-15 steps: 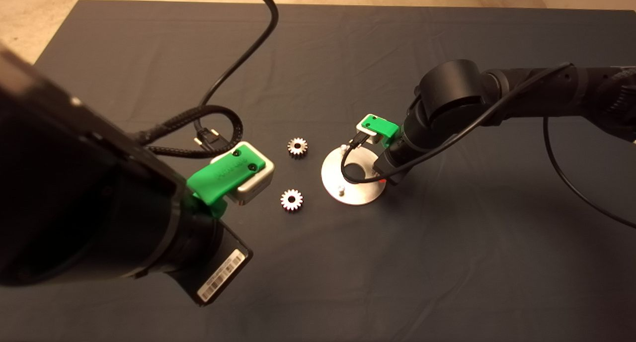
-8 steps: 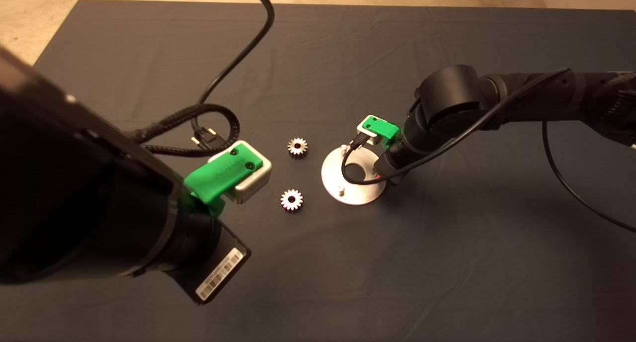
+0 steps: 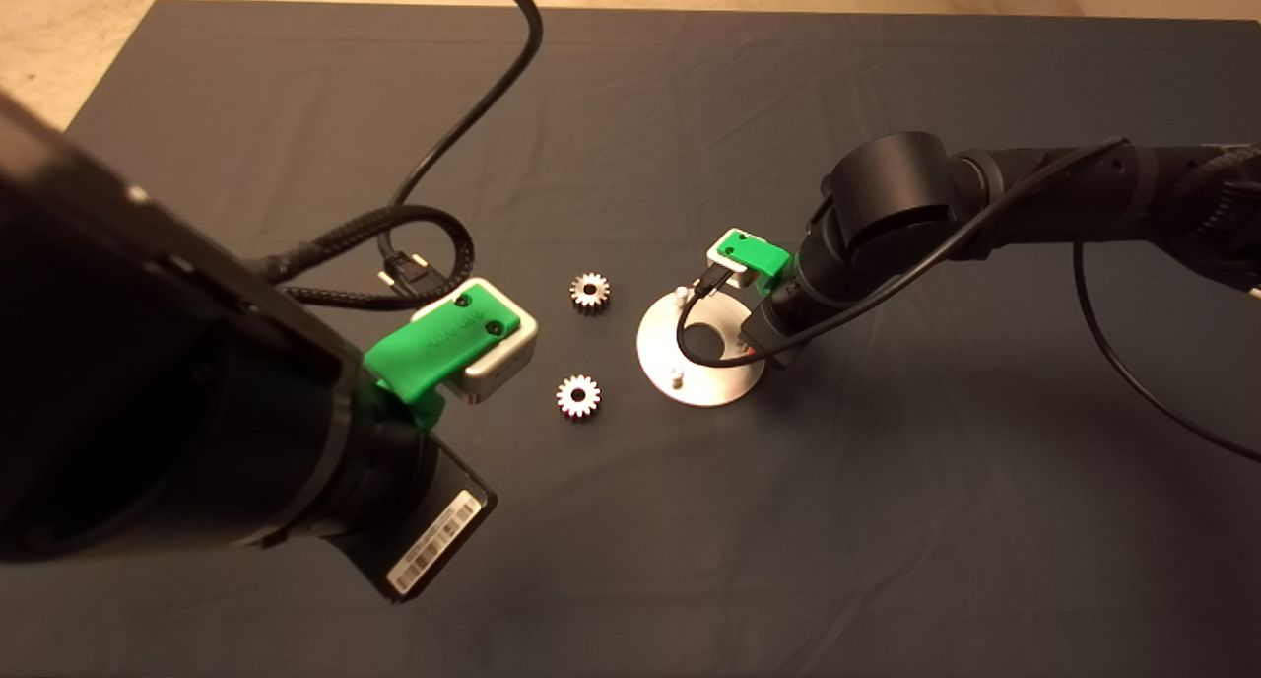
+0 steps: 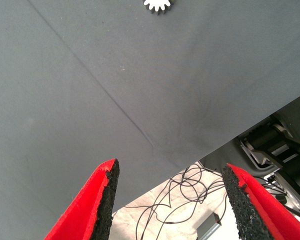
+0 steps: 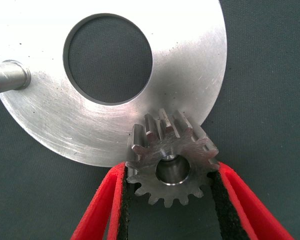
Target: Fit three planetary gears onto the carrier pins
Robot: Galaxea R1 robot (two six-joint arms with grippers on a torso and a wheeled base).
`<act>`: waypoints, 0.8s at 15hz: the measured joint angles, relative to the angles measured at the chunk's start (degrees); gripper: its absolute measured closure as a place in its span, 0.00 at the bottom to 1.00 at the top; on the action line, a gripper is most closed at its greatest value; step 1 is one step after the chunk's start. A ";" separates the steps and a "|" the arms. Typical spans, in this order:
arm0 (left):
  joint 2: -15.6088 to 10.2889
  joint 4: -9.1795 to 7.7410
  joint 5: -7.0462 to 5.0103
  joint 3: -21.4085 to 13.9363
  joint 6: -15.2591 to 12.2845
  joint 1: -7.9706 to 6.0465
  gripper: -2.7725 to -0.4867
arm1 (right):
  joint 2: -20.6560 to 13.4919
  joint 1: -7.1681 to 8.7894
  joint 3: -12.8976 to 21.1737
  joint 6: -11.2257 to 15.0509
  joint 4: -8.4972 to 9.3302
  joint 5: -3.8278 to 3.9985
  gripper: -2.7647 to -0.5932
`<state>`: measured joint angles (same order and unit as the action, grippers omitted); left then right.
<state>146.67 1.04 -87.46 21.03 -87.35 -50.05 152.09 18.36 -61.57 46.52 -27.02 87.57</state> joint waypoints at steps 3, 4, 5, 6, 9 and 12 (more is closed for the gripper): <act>0.00 0.00 0.02 0.00 0.00 0.00 0.58 | 0.00 -1.06 0.00 -0.02 -0.43 0.00 0.82; 0.00 0.00 0.01 0.00 0.00 0.00 0.58 | 0.00 -1.06 0.00 -0.02 -0.46 0.02 0.82; 0.00 0.00 0.02 0.00 0.00 0.00 0.58 | 0.00 -1.06 0.00 -0.02 -0.50 0.04 0.82; 0.00 0.00 0.02 0.00 0.00 0.00 0.58 | 0.00 -1.06 0.00 -0.02 -0.54 0.02 0.82; 0.00 0.00 0.02 0.00 0.00 0.00 0.58 | 0.00 -1.06 0.00 -0.02 -0.59 0.01 0.82; 0.00 0.00 0.02 0.00 0.00 0.00 0.58 | 0.00 -1.06 -0.09 -0.02 -0.60 -0.05 0.82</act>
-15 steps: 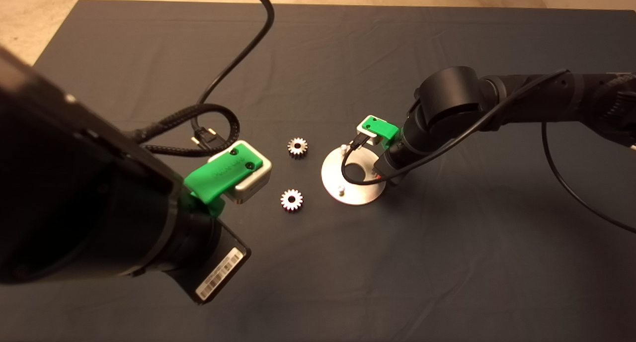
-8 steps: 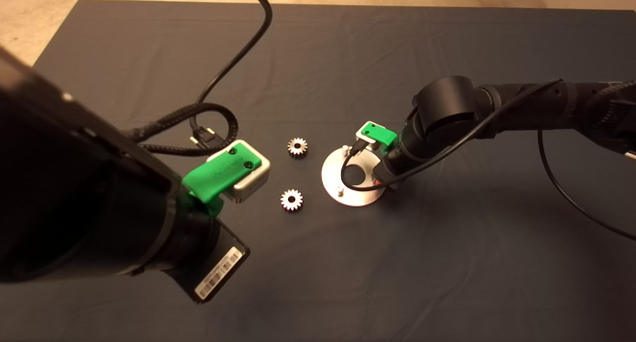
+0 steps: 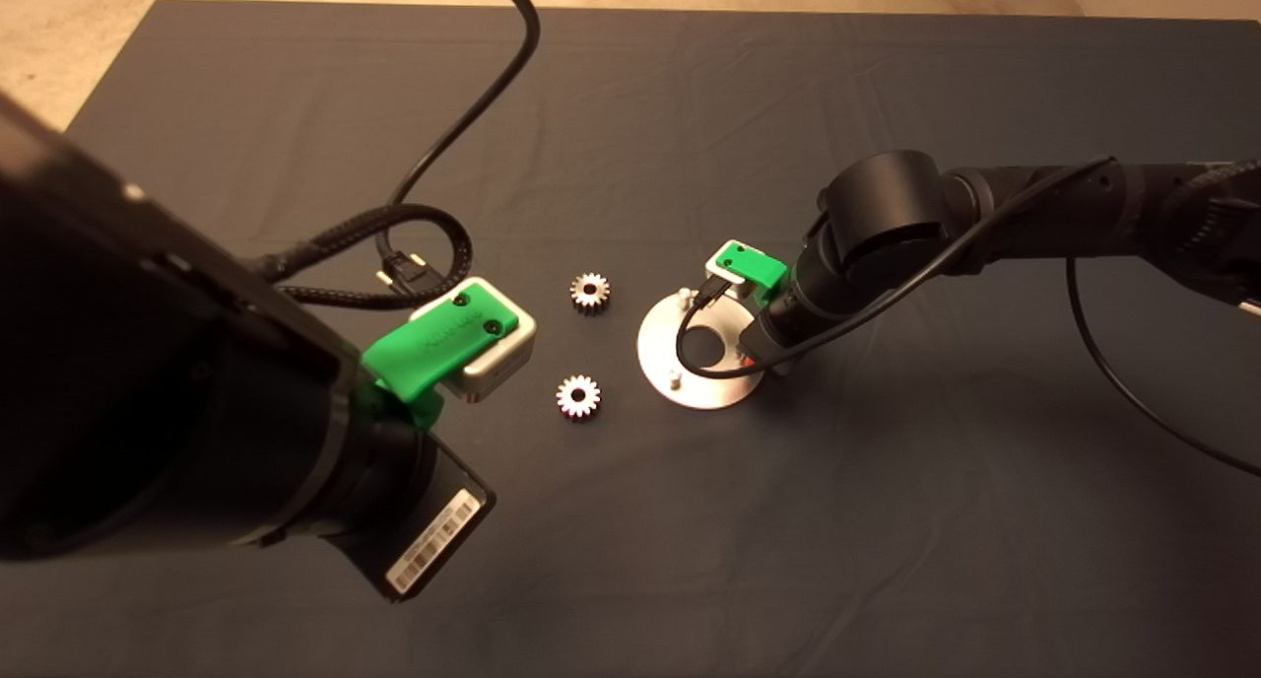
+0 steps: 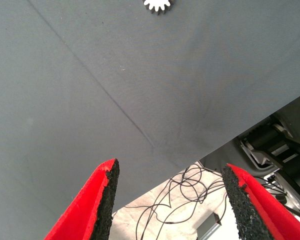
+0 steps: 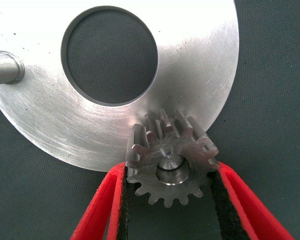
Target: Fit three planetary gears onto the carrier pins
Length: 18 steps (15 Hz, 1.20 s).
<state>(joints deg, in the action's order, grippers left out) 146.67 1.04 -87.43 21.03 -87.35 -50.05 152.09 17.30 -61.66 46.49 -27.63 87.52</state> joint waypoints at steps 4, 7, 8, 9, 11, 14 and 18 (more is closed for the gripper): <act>0.00 0.00 0.00 0.00 0.00 0.00 0.58 | 0.00 -0.02 -0.09 0.02 0.01 -0.04 0.77; 0.00 0.00 0.00 0.00 0.00 0.00 0.58 | 0.00 0.01 -0.27 0.02 0.01 -0.06 0.73; 0.00 0.00 0.00 0.00 0.00 0.00 0.58 | 0.00 0.01 -0.29 0.02 -0.01 -0.06 0.73; 0.00 0.00 0.00 0.00 0.00 0.00 0.58 | 0.00 0.01 -0.29 0.02 -0.01 -0.04 0.70; 0.00 0.00 0.00 0.00 0.00 0.00 0.58 | 0.00 0.01 -0.44 0.02 -0.02 -0.01 0.64; 0.00 0.00 0.00 0.00 0.00 0.00 0.58 | 0.00 0.04 -0.44 0.02 -0.02 -0.01 0.60; 0.00 0.00 -0.02 0.00 0.00 0.00 0.58 | 0.00 1.11 -0.66 -0.05 0.62 -0.06 0.60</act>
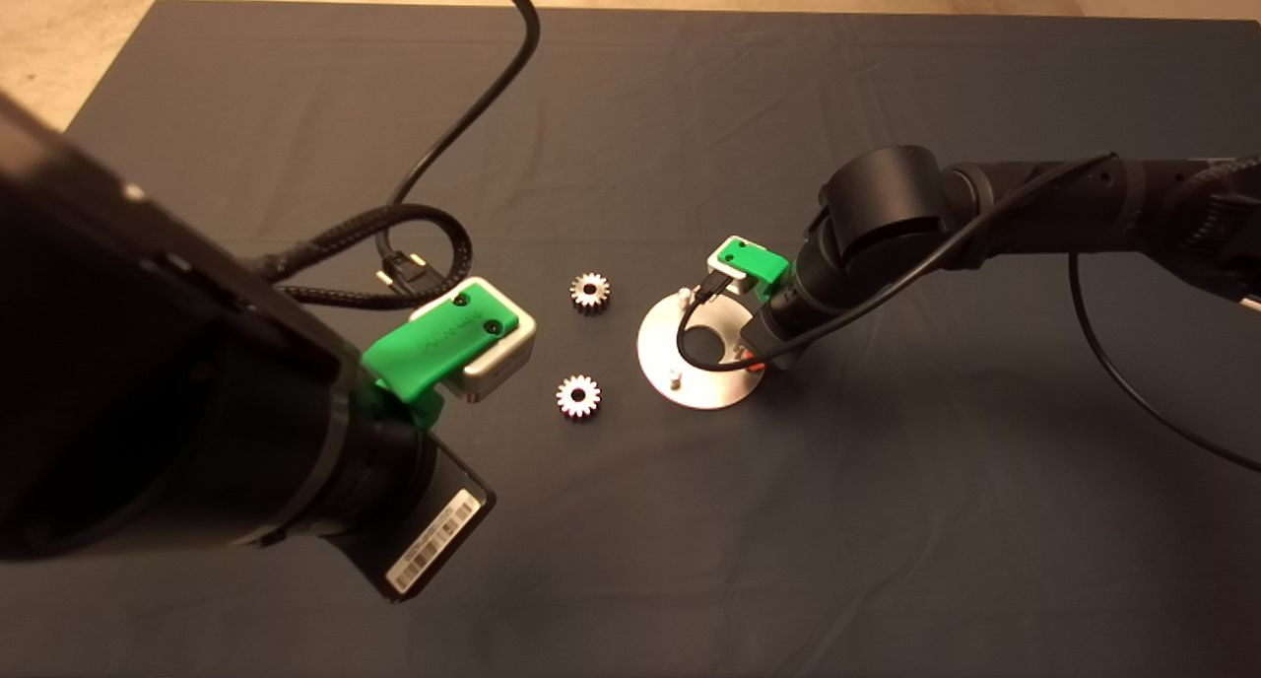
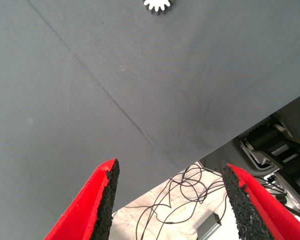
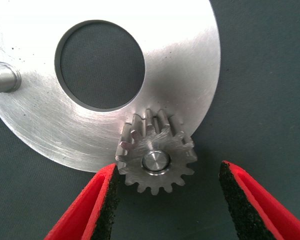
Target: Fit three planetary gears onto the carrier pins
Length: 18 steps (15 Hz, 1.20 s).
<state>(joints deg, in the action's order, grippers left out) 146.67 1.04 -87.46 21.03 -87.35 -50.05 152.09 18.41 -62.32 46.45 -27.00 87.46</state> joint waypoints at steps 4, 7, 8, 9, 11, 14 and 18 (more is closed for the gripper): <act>0.00 0.00 0.02 0.00 0.00 0.00 0.58 | -0.11 2.74 1.06 -1.27 9.02 0.20 0.60; 0.00 0.00 0.02 0.00 0.00 0.00 0.58 | -0.36 5.13 4.62 -1.66 13.90 0.08 0.60; 0.00 0.00 0.00 0.00 0.00 0.00 0.58 | -0.73 5.94 6.11 -1.83 15.64 0.02 0.60; 0.00 0.00 0.02 0.00 0.02 0.00 0.58 | -1.53 6.88 7.73 -1.90 17.16 -0.02 0.60; -0.05 0.00 0.00 0.00 0.00 0.00 0.58 | -4.31 9.21 10.69 -1.91 19.38 0.00 0.60; -0.30 0.00 0.02 0.00 0.02 0.00 0.58 | -9.64 12.70 15.97 -1.59 23.34 0.50 0.60; -0.24 -0.02 0.02 0.00 0.55 0.00 0.58 | -11.39 15.93 30.93 7.85 30.46 -0.02 0.60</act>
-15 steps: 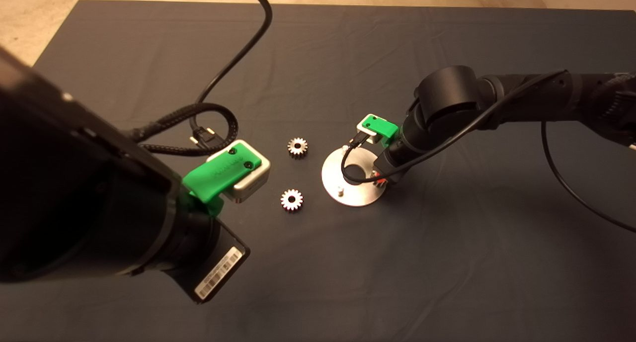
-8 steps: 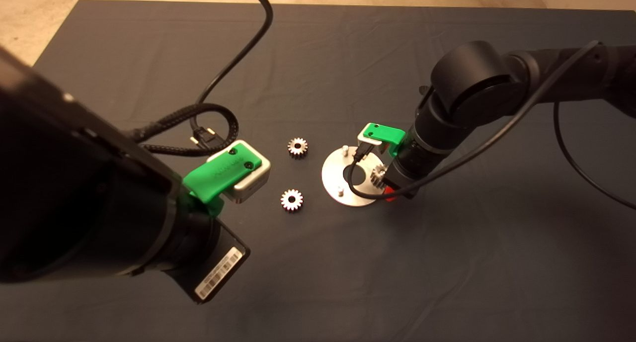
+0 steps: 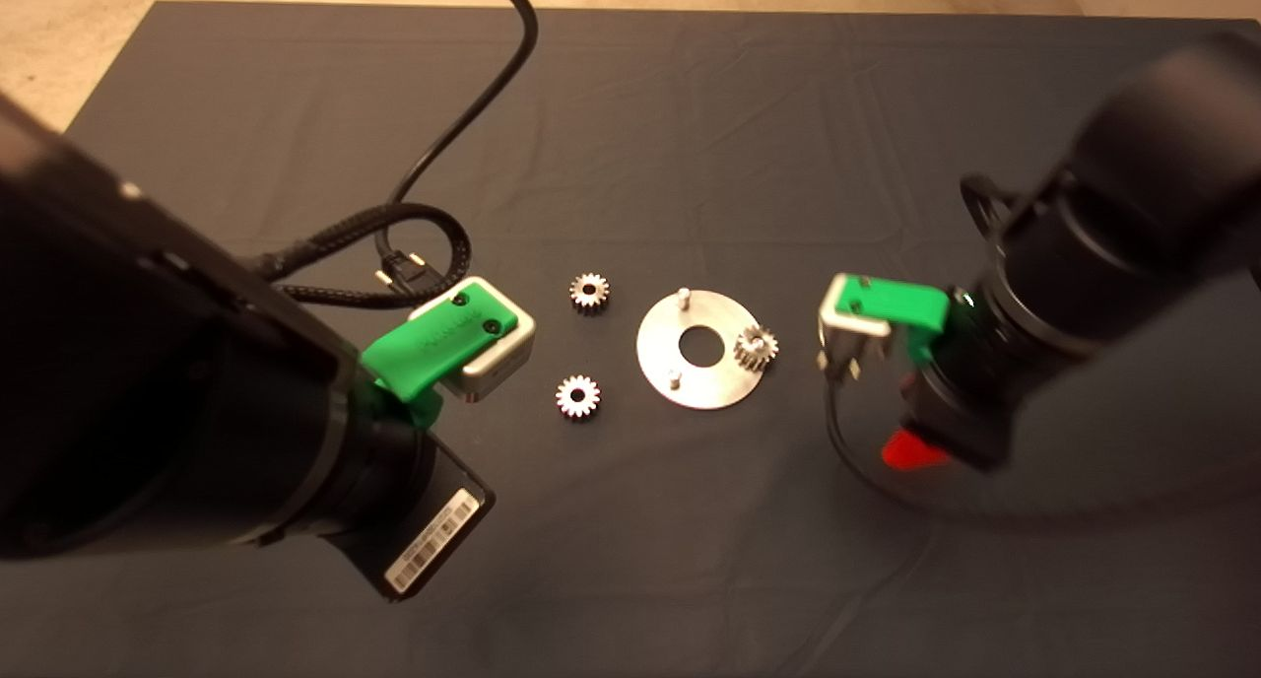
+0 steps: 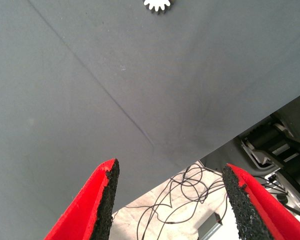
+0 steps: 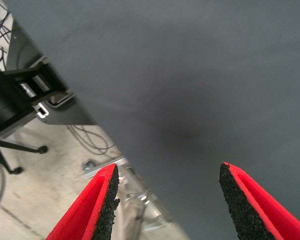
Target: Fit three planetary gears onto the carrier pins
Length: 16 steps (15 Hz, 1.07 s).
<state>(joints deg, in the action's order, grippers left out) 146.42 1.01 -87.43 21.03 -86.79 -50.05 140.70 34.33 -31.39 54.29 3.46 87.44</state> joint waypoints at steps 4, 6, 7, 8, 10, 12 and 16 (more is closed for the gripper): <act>0.88 0.00 -0.02 0.69 2.45 0.00 0.58 | -1.58 2.62 6.41 9.71 2.72 0.29 0.60; 2.54 0.02 -0.05 2.37 5.33 0.00 0.58 | -1.87 3.83 7.52 9.99 3.82 0.26 0.60; 3.97 0.04 -0.05 3.34 6.67 0.00 0.58 | -1.87 4.31 7.74 10.12 3.95 0.24 0.60; 5.96 0.09 -0.05 4.15 7.40 0.00 0.58 | -1.89 4.44 7.96 10.15 4.06 0.26 0.60; 9.35 0.83 0.06 5.34 8.65 0.04 0.58 | -2.17 5.43 8.32 10.30 4.56 0.27 0.60; 10.22 1.91 0.06 6.14 9.99 0.14 0.58 | -2.20 7.03 8.48 10.32 5.09 0.30 0.60; 10.30 3.07 -0.05 8.04 13.58 5.51 0.58 | -2.47 9.41 8.74 10.34 6.09 0.27 0.60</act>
<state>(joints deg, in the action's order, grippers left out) 156.72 4.08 -87.48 29.07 -73.22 -44.54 138.23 43.74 -22.65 64.63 9.54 87.71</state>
